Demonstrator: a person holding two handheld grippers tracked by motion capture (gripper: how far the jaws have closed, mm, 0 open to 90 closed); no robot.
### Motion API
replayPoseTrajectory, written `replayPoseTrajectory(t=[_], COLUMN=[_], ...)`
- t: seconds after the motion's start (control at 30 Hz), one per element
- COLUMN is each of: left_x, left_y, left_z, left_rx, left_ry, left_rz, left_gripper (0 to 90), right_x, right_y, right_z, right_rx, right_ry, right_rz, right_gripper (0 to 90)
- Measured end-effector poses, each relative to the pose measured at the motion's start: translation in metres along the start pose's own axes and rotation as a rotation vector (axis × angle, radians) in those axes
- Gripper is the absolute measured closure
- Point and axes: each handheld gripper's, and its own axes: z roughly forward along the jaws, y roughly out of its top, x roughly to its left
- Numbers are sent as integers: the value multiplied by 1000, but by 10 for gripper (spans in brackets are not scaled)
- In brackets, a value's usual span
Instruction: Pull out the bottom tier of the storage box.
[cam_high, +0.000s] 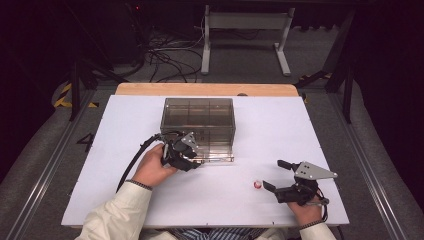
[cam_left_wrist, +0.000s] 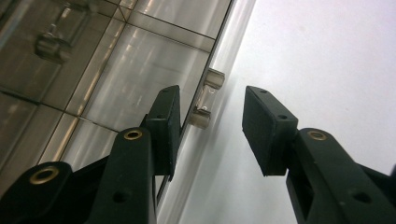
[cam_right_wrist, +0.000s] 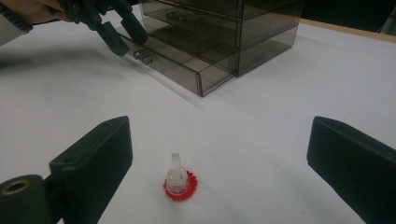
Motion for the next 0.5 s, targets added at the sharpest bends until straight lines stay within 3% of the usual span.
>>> replayPoseTrajectory(t=[0.5], left_x=[-7], left_y=[-1], left_z=[-4], left_rx=[53], left_ry=[-53], left_rz=[44], left_gripper=[574], right_x=[0], right_y=[0], right_z=[0], right_rx=[0], right_ry=[2], right_rz=[-2], right_gripper=[73])
